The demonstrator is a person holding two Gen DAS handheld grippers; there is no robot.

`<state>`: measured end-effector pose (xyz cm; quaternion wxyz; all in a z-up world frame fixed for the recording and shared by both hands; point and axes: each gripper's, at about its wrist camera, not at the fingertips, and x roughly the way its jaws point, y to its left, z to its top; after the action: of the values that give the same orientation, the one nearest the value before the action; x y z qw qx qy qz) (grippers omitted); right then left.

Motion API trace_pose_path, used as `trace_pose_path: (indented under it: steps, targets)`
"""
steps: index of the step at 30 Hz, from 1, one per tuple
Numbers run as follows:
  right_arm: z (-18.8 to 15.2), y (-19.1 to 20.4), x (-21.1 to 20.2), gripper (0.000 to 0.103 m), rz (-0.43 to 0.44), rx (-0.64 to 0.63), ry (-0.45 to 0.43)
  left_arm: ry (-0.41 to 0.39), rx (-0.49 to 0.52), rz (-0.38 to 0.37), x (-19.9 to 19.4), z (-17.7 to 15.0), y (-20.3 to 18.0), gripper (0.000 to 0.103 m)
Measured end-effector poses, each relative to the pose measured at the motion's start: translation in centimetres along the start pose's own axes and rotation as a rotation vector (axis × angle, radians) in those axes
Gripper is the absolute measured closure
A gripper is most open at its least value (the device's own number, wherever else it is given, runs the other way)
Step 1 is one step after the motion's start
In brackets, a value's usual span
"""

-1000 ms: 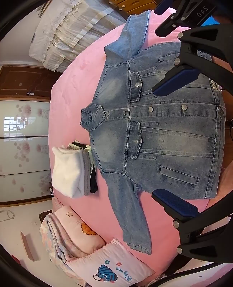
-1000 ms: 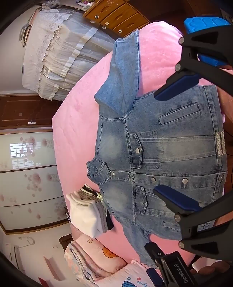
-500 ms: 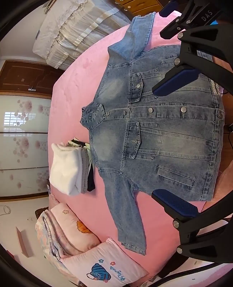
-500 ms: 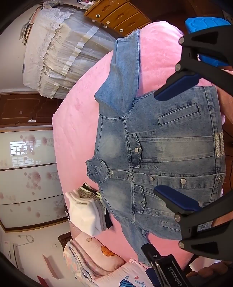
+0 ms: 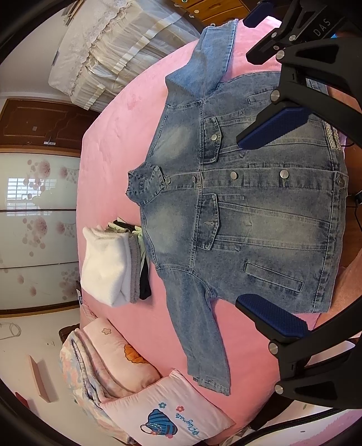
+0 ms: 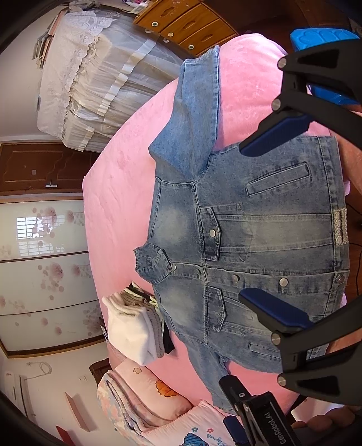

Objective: Fold large clothes

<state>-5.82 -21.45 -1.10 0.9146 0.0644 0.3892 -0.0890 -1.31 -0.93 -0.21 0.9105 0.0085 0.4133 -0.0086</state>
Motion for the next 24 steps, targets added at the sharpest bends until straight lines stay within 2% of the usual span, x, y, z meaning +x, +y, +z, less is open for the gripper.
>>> trace_pose_path:
  steps: [14, 24]
  targets:
    - [0.1, -1.4, -0.8, 0.007, 0.02, 0.048, -0.018, -0.024, 0.023, -0.026, -1.9, 0.8, -1.5, 0.0]
    - [-0.1, -2.3, -1.0, 0.007, -0.013, 0.058, -0.019, -0.014, 0.032, -0.043, -2.0, 0.3, -2.0, 0.0]
